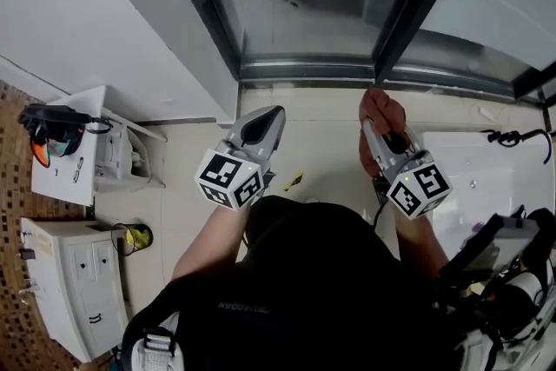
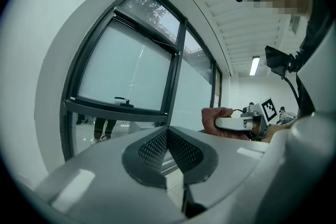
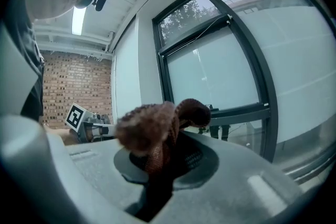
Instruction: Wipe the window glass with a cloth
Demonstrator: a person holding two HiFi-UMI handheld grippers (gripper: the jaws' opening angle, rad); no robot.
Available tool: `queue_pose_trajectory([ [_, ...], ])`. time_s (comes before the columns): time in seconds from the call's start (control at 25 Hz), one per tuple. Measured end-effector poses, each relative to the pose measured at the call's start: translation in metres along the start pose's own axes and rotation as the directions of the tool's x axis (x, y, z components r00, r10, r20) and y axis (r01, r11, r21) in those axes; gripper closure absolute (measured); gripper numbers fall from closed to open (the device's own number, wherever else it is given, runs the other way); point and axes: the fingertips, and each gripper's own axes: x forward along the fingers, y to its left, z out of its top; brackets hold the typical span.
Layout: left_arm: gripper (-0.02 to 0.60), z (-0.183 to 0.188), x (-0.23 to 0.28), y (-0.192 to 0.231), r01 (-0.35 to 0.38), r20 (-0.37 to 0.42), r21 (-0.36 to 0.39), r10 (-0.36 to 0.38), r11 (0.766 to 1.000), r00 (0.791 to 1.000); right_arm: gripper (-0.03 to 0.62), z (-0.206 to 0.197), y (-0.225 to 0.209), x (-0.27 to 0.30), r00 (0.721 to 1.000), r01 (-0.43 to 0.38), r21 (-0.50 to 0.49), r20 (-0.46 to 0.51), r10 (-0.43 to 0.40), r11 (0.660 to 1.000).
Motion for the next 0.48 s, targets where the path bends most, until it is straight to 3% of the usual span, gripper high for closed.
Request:
queue_pose_trajectory([
  [0.48,0.565,0.0024,0.0005,0.0103,-0.008,-0.007,0.001,0.008,1.0,1.0,0.553,-0.0006,-0.0039,0.0081,1.0,0.005,0.012,-0.02,-0.004,1.0],
])
